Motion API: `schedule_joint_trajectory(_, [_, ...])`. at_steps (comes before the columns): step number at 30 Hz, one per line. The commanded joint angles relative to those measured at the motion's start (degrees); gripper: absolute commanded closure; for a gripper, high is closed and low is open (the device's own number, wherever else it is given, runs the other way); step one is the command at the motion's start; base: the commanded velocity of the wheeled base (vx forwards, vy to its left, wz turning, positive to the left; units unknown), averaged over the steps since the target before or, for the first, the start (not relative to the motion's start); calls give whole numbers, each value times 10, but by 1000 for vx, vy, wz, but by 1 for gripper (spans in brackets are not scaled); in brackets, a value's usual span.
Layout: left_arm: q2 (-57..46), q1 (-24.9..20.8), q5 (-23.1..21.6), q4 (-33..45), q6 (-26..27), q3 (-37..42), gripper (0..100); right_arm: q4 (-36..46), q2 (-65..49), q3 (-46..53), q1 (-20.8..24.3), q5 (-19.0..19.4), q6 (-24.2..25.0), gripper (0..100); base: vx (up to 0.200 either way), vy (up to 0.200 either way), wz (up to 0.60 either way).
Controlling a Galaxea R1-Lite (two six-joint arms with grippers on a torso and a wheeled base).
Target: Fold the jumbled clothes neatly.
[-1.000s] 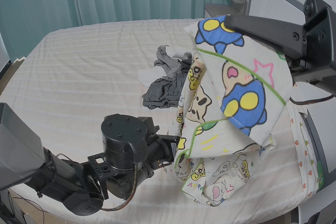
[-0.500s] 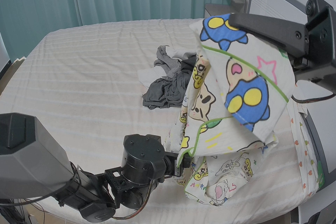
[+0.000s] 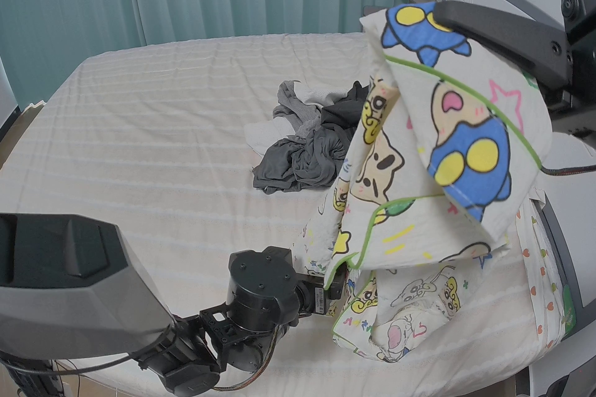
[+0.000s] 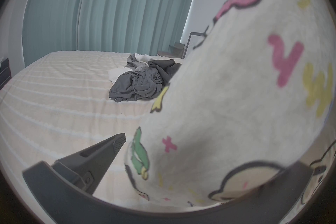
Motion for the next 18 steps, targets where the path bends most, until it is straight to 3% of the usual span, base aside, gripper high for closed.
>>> schedule_joint_trajectory(1, [28,3,0,-13,3,4,0,1,-13,5,0,0,0,100,0,0,0])
schedule_joint_trajectory(8, [37,-2,-7,-25,-1,5,0,2,-19,10,-1,0,1,100,0,0,0])
schedule_joint_trajectory(9, [37,-3,-10,-32,-2,7,100,2,-19,10,-3,0,1,100,0,0,0])
schedule_joint_trajectory(18, [16,-9,-13,-100,0,80,100,2,-18,13,-51,2,5,100,0,0,0])
